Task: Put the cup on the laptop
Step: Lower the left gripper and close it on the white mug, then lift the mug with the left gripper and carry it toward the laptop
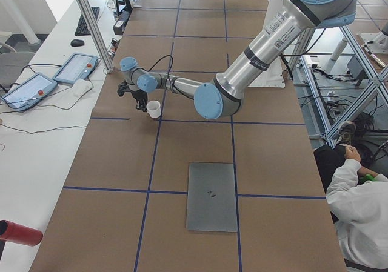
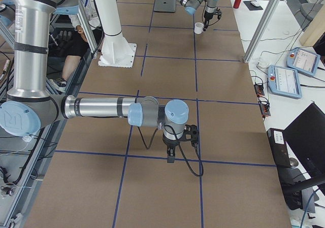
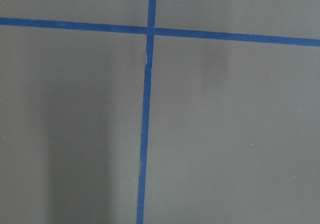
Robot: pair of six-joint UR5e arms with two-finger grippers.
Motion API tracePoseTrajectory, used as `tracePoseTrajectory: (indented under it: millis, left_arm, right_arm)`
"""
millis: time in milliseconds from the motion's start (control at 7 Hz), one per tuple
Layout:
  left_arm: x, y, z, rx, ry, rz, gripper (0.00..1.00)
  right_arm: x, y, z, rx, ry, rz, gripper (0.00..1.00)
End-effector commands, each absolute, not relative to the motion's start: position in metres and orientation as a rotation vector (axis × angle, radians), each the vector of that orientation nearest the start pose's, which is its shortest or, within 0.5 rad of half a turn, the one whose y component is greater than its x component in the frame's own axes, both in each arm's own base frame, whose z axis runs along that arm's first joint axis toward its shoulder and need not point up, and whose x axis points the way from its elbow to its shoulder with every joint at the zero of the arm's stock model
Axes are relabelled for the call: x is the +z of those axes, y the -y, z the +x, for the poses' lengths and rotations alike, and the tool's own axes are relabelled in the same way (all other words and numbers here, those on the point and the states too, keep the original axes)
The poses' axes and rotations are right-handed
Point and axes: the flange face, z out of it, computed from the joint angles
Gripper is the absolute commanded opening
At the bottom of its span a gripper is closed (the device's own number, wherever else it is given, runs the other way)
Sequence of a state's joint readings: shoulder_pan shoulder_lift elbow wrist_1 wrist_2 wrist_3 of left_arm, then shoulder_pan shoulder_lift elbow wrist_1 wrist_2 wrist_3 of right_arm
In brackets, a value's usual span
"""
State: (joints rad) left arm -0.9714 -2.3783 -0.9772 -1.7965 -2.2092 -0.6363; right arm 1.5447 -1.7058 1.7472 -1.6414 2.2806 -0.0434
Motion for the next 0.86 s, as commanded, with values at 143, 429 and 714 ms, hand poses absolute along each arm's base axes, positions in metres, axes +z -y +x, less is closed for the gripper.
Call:
tracePoseTrajectory:
  millis: [143,429,714]
  left_arm:
    - [0.344,0.728,0.316,0.082,-0.747,-0.014,0.0]
    - [0.361,0.691,0.21,0.086,-0.714,-0.001,0.0]
    - [0.445,0.649,0.116,0.163,-0.684,0.011,0.0]
  right_arm:
    - [0.646,0.434,0.057,-0.056,0.71,-0.022,1.0]
    - [0.646,0.434,0.057,-0.056,0.71,-0.022,1.0]
    - [0.646,0.434,0.057,-0.056,0.709,-0.022,1.0]
